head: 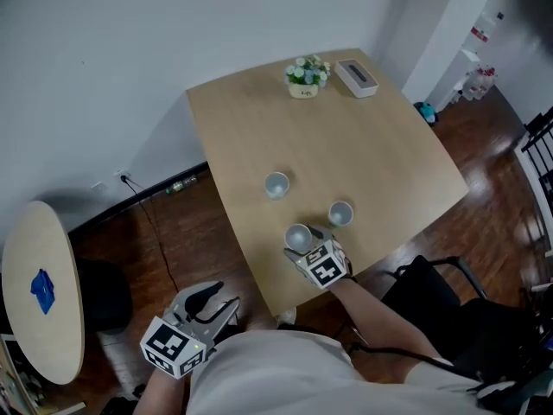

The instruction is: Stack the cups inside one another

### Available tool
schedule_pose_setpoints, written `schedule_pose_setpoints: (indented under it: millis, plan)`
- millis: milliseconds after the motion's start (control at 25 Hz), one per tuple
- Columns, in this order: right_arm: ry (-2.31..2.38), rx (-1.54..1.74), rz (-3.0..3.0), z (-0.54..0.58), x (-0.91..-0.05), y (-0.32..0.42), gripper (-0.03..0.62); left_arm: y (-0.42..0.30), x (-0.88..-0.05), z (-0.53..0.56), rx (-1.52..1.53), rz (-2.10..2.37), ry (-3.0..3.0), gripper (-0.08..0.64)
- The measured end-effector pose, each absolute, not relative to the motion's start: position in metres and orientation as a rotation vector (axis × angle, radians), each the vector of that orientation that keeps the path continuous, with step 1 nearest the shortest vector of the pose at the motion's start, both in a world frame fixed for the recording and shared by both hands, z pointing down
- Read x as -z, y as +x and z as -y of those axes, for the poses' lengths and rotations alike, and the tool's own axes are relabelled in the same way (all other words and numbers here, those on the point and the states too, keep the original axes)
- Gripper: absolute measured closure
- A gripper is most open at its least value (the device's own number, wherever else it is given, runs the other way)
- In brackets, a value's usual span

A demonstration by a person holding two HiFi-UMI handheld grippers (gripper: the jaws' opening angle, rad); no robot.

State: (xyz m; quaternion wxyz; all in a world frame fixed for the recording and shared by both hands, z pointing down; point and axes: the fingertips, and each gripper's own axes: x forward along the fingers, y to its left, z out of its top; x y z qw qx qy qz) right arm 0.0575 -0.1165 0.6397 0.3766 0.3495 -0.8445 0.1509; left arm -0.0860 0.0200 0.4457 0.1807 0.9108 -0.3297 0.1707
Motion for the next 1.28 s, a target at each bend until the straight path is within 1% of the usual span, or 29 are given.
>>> schedule_pose_setpoints:
  millis: [200,360,520,760,1280]
  plan:
    - [0.974,-0.353,2.201,0.119,-0.581,0.078,0.221,-0.080,-0.443,-0.011,-0.468,0.865,2.598,0.383]
    - [1.085,-0.300,2.197,0.138,-0.546,0.117,0.221,-0.065,-0.439,-0.002,-0.457,0.812,2.633,0.383]
    - [1.187,-0.296,2.156,0.155,-0.531,0.160,0.221,-0.052,-0.441,0.000,-0.447,0.772,2.651,0.383]
    - [1.257,-0.323,2.095,0.169,-0.544,0.200,0.221,-0.045,-0.440,0.001,-0.427,0.778,2.657,0.383]
    - [1.204,-0.417,2.093,0.179,-0.595,0.203,0.212,-0.046,-0.444,-0.002,-0.446,0.832,2.613,0.383]
